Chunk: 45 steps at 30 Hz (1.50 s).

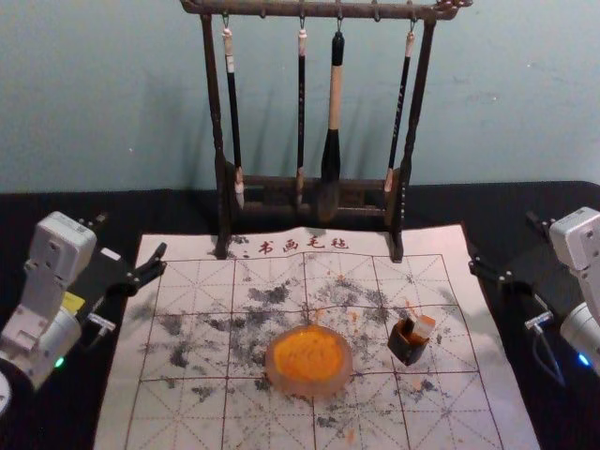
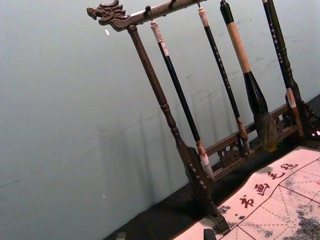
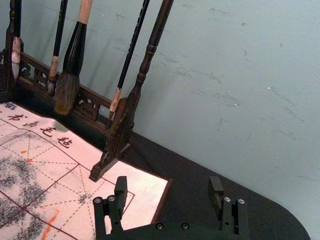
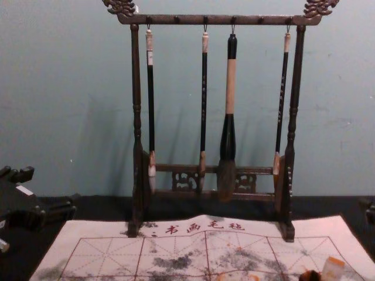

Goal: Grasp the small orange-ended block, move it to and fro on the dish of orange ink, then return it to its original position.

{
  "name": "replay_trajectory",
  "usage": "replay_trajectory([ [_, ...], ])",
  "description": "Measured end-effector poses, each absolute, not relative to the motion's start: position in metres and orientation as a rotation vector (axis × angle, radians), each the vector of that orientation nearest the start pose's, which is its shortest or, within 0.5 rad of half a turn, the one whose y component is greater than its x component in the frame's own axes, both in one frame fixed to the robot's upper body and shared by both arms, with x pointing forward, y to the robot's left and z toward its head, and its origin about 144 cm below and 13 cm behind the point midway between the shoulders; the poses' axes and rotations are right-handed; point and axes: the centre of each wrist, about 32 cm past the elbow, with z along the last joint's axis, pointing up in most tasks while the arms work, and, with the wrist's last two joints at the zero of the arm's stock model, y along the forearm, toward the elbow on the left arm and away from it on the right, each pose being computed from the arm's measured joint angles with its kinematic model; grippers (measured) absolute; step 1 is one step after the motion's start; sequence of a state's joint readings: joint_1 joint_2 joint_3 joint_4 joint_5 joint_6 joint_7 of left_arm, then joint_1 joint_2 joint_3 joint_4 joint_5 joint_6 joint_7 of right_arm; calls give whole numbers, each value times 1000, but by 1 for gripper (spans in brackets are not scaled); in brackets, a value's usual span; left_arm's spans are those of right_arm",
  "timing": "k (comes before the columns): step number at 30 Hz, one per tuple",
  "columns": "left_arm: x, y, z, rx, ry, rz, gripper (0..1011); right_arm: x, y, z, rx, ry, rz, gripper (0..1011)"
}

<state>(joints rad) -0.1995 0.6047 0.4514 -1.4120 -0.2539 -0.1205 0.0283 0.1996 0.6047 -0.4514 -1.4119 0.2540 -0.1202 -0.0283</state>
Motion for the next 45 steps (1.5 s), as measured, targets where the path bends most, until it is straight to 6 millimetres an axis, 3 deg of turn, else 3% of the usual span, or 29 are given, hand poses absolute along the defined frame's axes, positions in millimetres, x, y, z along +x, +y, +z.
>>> replay_trajectory([
  [45,489,310,1140,305,-285,1248,1001,489,-309,1140,-299,-284,-1250,1003],
])
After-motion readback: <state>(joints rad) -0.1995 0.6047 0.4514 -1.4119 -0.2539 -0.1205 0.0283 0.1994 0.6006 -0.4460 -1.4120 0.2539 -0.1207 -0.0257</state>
